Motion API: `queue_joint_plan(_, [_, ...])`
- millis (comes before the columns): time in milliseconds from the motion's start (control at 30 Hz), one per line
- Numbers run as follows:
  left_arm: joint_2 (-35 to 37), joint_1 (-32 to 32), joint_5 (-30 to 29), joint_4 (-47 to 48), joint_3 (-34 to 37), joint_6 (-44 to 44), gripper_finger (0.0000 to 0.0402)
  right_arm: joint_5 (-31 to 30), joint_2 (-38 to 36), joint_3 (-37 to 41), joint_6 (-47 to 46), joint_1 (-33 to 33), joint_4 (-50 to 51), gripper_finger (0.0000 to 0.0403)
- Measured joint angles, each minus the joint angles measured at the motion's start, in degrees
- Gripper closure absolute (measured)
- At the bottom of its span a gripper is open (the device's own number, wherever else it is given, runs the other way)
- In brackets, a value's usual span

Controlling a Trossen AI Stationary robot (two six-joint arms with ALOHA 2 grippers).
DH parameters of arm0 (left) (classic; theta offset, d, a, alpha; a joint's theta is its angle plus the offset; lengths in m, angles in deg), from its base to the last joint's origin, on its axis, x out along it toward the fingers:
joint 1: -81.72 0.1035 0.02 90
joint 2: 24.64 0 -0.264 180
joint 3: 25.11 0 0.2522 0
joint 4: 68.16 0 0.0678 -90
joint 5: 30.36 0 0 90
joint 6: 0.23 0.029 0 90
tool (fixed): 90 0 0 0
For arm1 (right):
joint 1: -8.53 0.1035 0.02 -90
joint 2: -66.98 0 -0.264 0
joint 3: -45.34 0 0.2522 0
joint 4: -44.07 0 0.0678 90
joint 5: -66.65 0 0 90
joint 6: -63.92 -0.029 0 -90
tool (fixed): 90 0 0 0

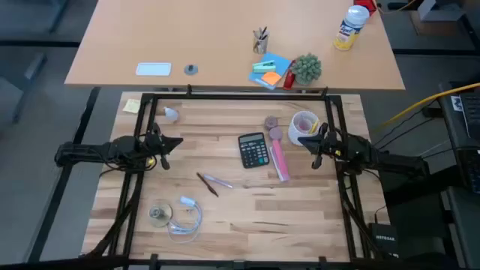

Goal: Screw lightbulb

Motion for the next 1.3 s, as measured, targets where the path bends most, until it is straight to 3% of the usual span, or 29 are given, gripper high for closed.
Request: queue_joint_plan(1300, [0.0, 0.0, -0.3, -1.2, 0.2, 2.2, 0.0402, 0.0, 0.2, 0.0, 0.0, 0.0, 0.1, 0.0388])
